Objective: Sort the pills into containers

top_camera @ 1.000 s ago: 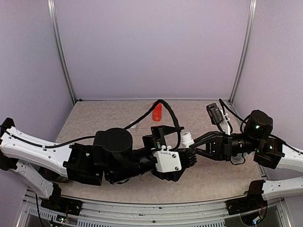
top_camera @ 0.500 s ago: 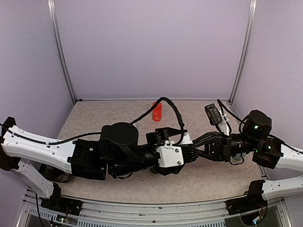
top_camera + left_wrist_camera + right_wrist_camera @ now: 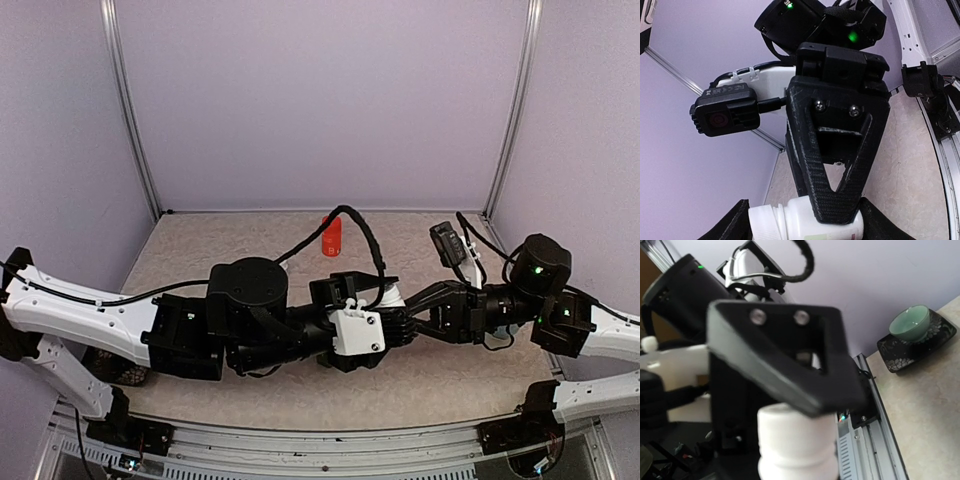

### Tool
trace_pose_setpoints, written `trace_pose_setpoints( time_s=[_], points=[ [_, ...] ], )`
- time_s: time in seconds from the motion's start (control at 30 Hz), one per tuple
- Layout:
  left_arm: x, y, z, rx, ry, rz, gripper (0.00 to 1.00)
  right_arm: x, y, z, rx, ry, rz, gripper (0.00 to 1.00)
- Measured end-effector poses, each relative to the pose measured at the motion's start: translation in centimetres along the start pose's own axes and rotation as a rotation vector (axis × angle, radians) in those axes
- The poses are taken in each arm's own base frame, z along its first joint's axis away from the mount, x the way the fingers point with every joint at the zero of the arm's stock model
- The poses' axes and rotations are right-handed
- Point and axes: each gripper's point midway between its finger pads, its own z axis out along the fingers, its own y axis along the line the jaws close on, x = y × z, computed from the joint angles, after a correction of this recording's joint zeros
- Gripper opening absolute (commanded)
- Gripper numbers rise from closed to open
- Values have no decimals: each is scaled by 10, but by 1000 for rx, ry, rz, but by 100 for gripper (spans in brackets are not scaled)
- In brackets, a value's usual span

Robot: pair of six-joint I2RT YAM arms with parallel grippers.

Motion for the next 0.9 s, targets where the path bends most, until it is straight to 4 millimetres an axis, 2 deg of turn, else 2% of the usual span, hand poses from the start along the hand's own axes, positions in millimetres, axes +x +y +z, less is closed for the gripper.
trace_pose_setpoints(
  time_s=[0.07,0.33,0.43,0.53,0.6,0.73,0.8,0.83,0.9],
  points=[
    [-2,0,-1,-4,-10,3,71,1,-2,1,3,4,4,13],
    [-4,-1,-3,0,-24,14,59,2,-5,3,7,9,10,13],
    [-3,-2,-3,1,-22,14,47,2,-5,3,8,10,12,13],
    [-2,-3,-3,8,-18,17,43,3,-6,4,10,12,17,13],
    [-2,-4,-3,13,-16,15,35,3,-6,4,10,14,18,13],
    [-1,-6,-5,30,-16,17,26,4,-8,5,13,17,21,13],
    [-1,-7,-6,38,-17,15,8,5,-8,5,12,21,23,13],
    [-1,-8,-6,45,-17,14,2,6,-8,5,12,24,24,13],
    [-1,-9,-7,56,-17,11,1,8,-8,6,11,30,26,13]
  ],
)
